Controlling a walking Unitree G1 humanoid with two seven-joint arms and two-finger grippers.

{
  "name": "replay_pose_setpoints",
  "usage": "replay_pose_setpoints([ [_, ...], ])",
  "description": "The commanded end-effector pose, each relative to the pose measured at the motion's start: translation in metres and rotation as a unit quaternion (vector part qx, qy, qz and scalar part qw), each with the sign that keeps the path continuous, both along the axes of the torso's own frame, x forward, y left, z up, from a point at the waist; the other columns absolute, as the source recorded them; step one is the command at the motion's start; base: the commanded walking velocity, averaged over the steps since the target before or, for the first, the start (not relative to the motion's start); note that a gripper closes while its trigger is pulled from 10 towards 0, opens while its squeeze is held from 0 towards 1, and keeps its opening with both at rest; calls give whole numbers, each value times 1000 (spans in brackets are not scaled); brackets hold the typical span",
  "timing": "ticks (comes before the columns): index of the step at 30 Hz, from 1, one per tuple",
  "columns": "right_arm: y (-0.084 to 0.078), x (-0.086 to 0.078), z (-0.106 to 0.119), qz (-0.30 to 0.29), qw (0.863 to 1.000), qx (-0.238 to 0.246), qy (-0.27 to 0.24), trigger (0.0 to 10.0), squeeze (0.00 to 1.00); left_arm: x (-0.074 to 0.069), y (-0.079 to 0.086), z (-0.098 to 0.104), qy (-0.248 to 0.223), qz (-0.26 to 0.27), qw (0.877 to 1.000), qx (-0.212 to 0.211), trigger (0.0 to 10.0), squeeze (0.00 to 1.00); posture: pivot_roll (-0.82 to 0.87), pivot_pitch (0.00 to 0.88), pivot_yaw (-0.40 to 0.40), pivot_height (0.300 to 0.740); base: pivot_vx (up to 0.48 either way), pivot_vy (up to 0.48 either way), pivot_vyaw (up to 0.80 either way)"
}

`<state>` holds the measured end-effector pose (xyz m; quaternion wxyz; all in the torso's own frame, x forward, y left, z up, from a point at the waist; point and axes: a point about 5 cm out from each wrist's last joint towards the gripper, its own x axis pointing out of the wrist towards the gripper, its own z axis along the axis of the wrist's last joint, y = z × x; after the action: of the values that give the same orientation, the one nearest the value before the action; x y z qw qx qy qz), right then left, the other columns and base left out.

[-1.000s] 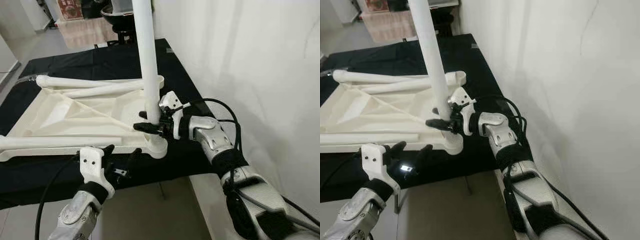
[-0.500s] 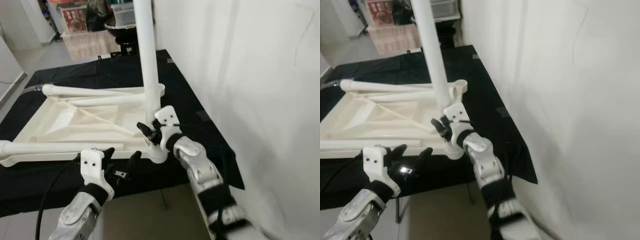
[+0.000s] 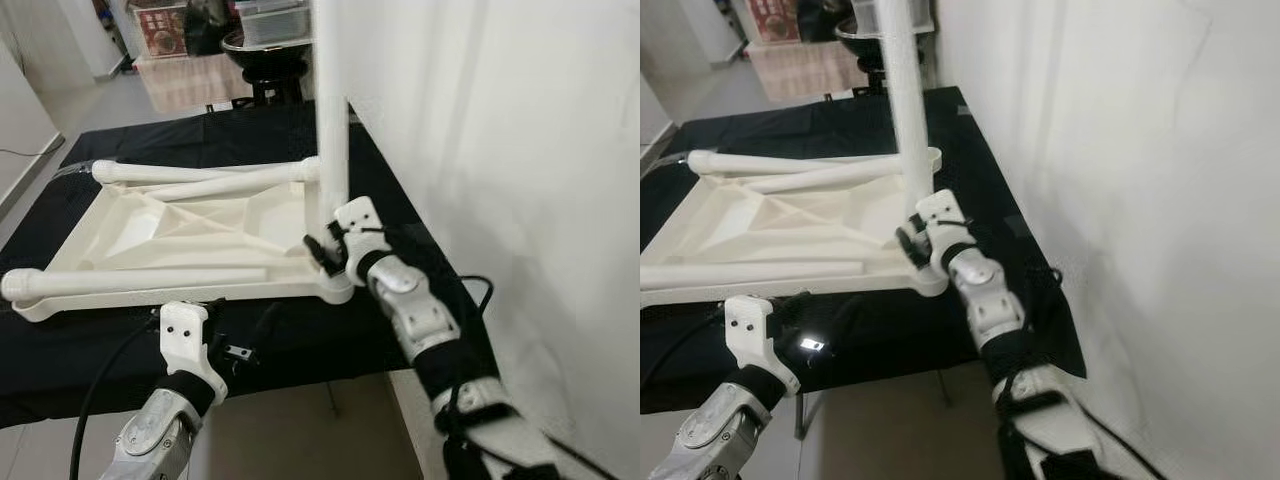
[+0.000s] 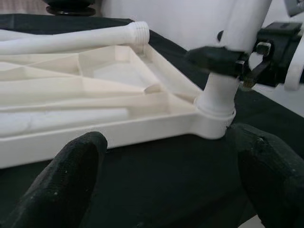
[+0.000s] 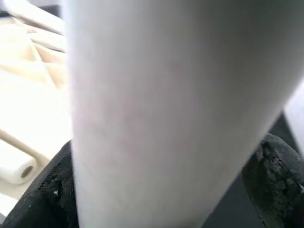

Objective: Building children table

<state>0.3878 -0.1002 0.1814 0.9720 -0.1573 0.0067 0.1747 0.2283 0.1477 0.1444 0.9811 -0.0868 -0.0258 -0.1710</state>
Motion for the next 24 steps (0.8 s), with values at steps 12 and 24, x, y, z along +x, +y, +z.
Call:
replay_pose_setpoints([
  [12, 16, -59, -28, 124, 985, 112, 49, 10000, 0, -3, 10, -9, 15, 28, 999, 42, 10000, 0, -31, 9, 74, 740, 0, 0, 0],
  [24, -9, -93, -50, 91, 982, 158, 53, 10000, 0, -3, 35, -15, 7, 139, 982, 129, 10000, 0, -54, 0, 106, 740, 0, 0, 0],
])
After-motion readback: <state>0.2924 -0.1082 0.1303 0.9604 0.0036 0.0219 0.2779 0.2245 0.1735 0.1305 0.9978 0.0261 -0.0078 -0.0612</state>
